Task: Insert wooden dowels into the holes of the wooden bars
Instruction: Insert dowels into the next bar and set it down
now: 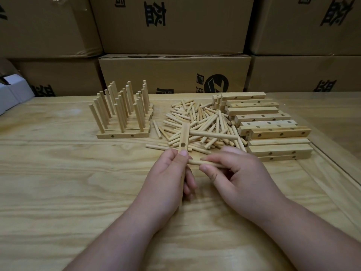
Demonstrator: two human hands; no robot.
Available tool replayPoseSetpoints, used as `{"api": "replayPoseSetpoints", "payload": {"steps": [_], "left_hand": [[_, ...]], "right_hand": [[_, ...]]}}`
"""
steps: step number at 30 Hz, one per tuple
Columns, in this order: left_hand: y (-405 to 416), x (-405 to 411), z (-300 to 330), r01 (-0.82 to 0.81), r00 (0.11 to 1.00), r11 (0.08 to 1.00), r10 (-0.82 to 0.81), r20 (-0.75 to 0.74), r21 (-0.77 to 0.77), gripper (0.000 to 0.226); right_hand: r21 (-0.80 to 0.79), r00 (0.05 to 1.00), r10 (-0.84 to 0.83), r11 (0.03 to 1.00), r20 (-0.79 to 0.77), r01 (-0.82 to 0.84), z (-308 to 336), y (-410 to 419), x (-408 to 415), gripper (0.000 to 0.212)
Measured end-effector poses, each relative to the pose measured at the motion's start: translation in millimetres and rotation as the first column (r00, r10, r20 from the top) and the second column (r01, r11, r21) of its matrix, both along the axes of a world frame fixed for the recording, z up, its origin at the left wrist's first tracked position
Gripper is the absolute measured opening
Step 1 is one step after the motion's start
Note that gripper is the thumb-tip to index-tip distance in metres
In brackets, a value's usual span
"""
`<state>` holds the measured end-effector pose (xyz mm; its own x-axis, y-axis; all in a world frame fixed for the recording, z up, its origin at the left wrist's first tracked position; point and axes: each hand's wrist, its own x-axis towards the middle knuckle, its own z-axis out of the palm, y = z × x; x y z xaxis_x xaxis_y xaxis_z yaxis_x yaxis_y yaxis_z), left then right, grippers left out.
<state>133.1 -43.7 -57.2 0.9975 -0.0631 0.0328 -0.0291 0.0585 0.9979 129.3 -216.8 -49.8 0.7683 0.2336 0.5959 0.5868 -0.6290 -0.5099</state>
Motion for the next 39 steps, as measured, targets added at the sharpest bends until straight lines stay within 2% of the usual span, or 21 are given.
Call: {"api": "replayPoseSetpoints", "payload": {"steps": [7, 14, 17, 20, 24, 28, 31, 34, 39], "left_hand": [[-3, -8, -3, -0.052, 0.992, 0.991, 0.038, 0.117, 0.122, 0.038], [-2, -11, -3, -0.040, 0.991, 0.976, 0.012, 0.133, 0.213, 0.042], [-3, -10, -1, -0.017, 0.995, 0.989, 0.002, 0.098, 0.147, 0.040], [-3, -9, 1, -0.013, 0.996, 0.999, 0.010, 0.092, 0.037, 0.032], [-2, -6, -1, -0.110, 0.992, 0.993, 0.107, 0.067, 0.038, 0.038], [0, 5, 1, -0.253, 0.966, 0.955, 0.242, -0.090, -0.157, 0.041], [1, 9, 4, -0.302, 0.952, 0.916, 0.272, -0.144, -0.266, 0.042], [1, 9, 5, -0.304, 0.951, 0.909, 0.271, -0.150, -0.284, 0.042], [0, 8, 3, -0.291, 0.955, 0.923, 0.266, -0.129, -0.251, 0.041]], "right_hand": [[0.032, 1.000, 0.020, 0.999, 0.015, -0.021, 1, 4, 1, 0.011], [0.111, 0.994, 0.037, 0.993, -0.101, -0.026, -1, 2, 0, 0.015], [0.164, 0.993, 0.032, 0.986, -0.114, -0.013, -4, 4, 0, 0.014], [0.190, 0.999, -0.031, 0.981, -0.037, 0.038, -4, 4, 2, 0.010], [0.317, 0.991, -0.132, 0.939, -0.021, 0.132, 2, -4, 7, 0.008], [0.374, 0.983, -0.118, 0.913, -0.140, 0.163, 2, -7, 8, 0.032], [0.349, 0.936, -0.004, 0.927, -0.353, 0.136, -1, -3, 13, 0.021], [0.268, 0.861, 0.016, 0.953, -0.508, 0.141, -2, -4, 20, 0.042], [0.166, 0.805, 0.004, 0.979, -0.593, 0.118, -2, -6, 28, 0.063]]}}
